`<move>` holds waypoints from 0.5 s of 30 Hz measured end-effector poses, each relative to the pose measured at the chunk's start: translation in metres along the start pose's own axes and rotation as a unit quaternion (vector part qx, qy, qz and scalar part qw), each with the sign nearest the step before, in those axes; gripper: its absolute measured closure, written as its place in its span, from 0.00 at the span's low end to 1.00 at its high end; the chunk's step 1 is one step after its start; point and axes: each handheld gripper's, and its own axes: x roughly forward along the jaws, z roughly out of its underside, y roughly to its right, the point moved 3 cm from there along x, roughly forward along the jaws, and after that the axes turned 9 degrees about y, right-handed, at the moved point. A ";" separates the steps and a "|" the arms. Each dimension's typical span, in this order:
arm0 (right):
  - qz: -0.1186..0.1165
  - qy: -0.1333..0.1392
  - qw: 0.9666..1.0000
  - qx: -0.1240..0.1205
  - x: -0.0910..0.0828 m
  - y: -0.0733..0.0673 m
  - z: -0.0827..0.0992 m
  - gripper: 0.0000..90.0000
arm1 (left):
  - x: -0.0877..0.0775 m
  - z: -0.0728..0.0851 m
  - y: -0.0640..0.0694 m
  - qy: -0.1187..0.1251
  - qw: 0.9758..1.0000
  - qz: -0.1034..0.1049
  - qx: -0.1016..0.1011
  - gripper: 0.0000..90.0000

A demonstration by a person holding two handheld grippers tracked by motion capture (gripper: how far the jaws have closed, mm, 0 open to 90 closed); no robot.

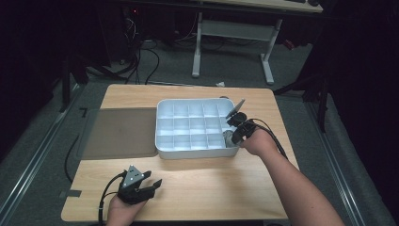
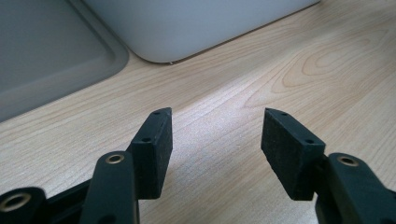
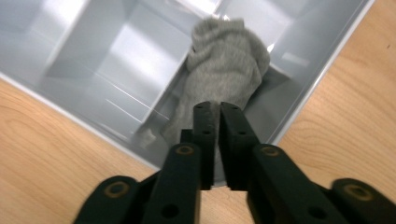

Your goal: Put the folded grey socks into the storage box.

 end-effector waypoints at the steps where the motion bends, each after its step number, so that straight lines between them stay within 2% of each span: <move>1: 0.001 -0.002 1.000 -0.007 0.004 0.002 0.002 0.98 | 0.000 0.000 0.000 0.000 1.000 0.000 0.000 0.49; 7: -0.013 -0.016 1.000 -0.001 0.029 0.000 0.009 0.98 | 0.001 0.001 -0.001 -0.002 1.000 0.000 0.000 0.49; 12: -0.016 -0.019 1.000 0.006 0.031 -0.001 0.011 0.96 | 0.001 0.001 -0.001 -0.003 1.000 0.000 -0.002 0.49; 15: -0.016 -0.013 1.000 0.013 0.021 -0.001 0.008 0.93 | 0.000 0.001 0.001 -0.004 1.000 0.001 -0.001 0.49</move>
